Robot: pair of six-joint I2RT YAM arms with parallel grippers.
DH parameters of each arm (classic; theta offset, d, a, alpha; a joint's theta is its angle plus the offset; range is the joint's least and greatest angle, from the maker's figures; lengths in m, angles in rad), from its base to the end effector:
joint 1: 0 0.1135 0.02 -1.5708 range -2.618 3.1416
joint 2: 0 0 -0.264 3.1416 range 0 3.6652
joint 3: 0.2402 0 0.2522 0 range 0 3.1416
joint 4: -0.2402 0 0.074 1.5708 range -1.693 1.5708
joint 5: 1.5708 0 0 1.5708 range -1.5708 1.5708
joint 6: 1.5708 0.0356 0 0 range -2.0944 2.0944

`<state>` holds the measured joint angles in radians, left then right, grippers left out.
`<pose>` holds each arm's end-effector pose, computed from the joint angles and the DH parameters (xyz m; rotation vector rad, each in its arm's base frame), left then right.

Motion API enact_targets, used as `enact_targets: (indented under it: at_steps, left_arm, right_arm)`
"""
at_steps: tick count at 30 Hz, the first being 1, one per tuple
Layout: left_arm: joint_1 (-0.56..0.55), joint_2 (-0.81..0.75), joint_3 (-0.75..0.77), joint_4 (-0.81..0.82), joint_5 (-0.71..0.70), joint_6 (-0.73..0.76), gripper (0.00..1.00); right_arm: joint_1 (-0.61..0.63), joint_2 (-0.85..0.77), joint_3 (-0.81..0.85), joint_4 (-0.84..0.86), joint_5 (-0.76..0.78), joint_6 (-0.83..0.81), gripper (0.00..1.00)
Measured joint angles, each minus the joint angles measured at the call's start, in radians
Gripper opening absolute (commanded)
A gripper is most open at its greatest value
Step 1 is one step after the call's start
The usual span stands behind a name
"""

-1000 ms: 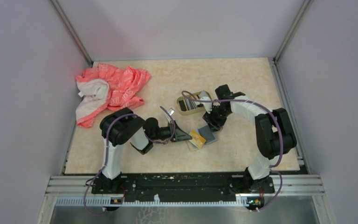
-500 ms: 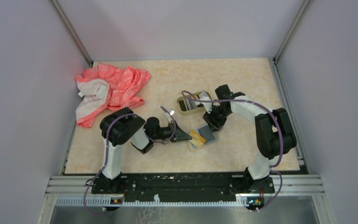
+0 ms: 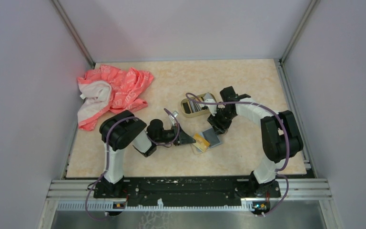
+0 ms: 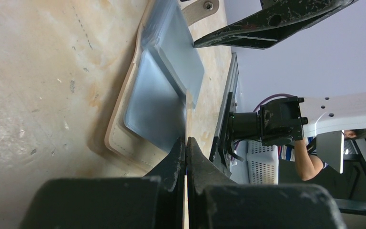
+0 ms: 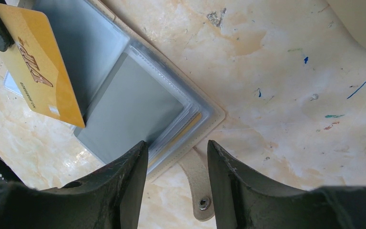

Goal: Put the credit cards into the card holder
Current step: Insert the credit card into the card slot.

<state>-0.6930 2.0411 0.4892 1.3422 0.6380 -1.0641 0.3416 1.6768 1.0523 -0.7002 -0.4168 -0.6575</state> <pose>0.2208 -0.2109 0.0837 0.1621 2.1366 -1.7265 0.2851 0.1167 0.1781 -1.3996 2.4125 0.5280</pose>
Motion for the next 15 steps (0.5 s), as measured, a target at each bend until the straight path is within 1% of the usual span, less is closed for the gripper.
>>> enact_targets:
  at_steps: [15]
  left_arm:
    - [0.000,0.000,0.000,-0.019,0.000,0.002,0.00]
  right_arm:
    - [0.000,0.000,0.000,-0.001,0.000,0.000,0.48]
